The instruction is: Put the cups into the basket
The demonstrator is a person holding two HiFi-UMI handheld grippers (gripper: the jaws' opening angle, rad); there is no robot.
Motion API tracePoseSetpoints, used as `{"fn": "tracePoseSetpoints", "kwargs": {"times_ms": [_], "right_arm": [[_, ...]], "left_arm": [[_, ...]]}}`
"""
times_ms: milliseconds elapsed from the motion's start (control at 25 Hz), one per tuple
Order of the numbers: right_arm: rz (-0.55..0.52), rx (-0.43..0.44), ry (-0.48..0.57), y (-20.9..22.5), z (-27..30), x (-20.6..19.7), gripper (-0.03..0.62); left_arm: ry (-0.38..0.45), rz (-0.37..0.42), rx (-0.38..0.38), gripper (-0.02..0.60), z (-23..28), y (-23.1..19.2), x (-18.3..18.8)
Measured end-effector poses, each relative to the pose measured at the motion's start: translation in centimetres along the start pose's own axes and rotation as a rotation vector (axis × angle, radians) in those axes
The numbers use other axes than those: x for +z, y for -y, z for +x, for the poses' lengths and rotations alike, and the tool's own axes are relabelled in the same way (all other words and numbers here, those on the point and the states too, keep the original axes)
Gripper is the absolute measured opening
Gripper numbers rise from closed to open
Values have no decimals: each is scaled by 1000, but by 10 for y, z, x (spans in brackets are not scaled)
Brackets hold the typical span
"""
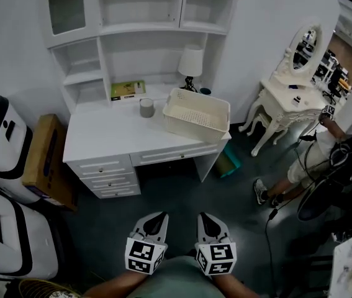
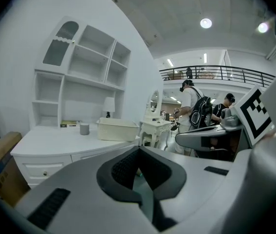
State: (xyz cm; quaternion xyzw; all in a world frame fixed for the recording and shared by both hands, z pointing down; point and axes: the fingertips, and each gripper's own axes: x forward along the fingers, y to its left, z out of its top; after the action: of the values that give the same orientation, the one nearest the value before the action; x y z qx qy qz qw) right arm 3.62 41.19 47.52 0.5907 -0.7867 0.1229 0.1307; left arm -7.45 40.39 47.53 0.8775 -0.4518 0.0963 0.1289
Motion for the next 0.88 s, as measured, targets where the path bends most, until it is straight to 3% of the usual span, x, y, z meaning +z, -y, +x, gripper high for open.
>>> {"fn": "tracePoseSetpoints", "kwargs": {"times_ms": [480,880], "right_arm": [[-14,40,0,5,40,9,14],[-22,71,-23,56,104,27,14]], "left_arm": [[-5,-20,61,6,21,-28,3],[-42,-34,92,8,96,-42,19]]}}
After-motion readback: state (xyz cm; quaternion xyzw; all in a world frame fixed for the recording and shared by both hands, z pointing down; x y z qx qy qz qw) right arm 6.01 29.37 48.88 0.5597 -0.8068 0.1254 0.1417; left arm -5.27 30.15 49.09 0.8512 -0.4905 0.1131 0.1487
